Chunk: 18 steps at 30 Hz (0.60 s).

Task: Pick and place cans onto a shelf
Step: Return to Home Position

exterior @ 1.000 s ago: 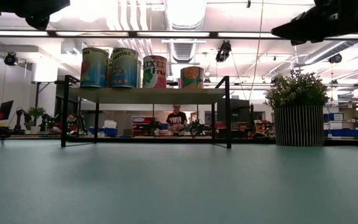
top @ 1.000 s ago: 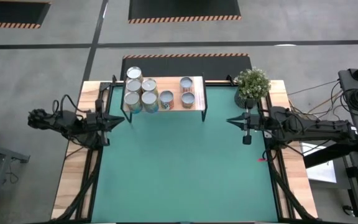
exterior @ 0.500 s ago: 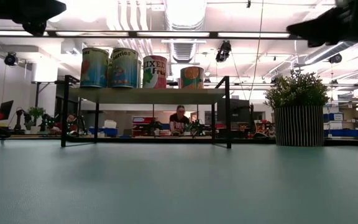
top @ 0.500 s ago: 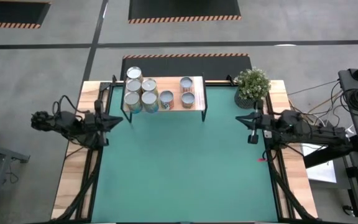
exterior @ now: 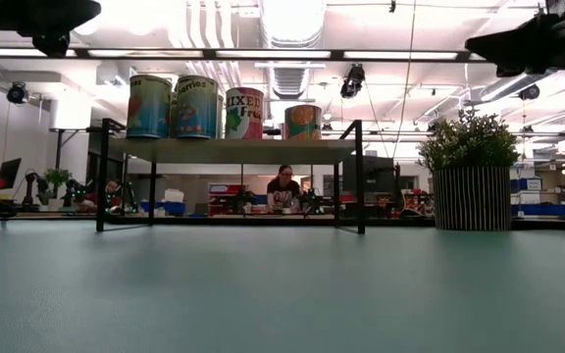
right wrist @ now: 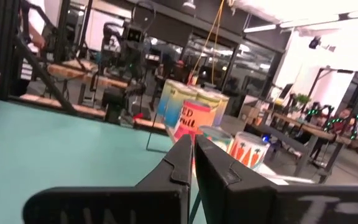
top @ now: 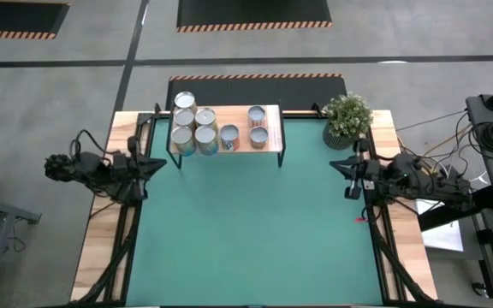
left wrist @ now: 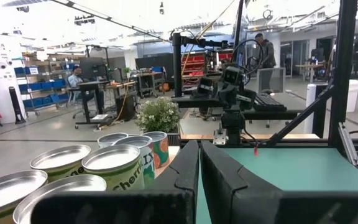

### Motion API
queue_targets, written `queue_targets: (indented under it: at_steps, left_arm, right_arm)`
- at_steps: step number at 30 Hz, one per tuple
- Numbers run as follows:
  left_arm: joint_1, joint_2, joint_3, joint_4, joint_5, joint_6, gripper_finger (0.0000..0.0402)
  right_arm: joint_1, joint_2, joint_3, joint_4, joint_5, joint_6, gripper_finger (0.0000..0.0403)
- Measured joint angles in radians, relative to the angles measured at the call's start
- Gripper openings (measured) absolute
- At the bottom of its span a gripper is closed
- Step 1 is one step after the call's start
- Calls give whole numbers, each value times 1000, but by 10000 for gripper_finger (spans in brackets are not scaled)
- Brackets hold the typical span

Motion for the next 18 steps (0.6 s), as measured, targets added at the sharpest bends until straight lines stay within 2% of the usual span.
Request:
queue_targets:
  at_steps: [18]
  left_arm:
    - [1, 0, -111, 62, -6, -34, 0]
  right_arm:
    - [0, 2, -72, 16, 3, 8, 9]
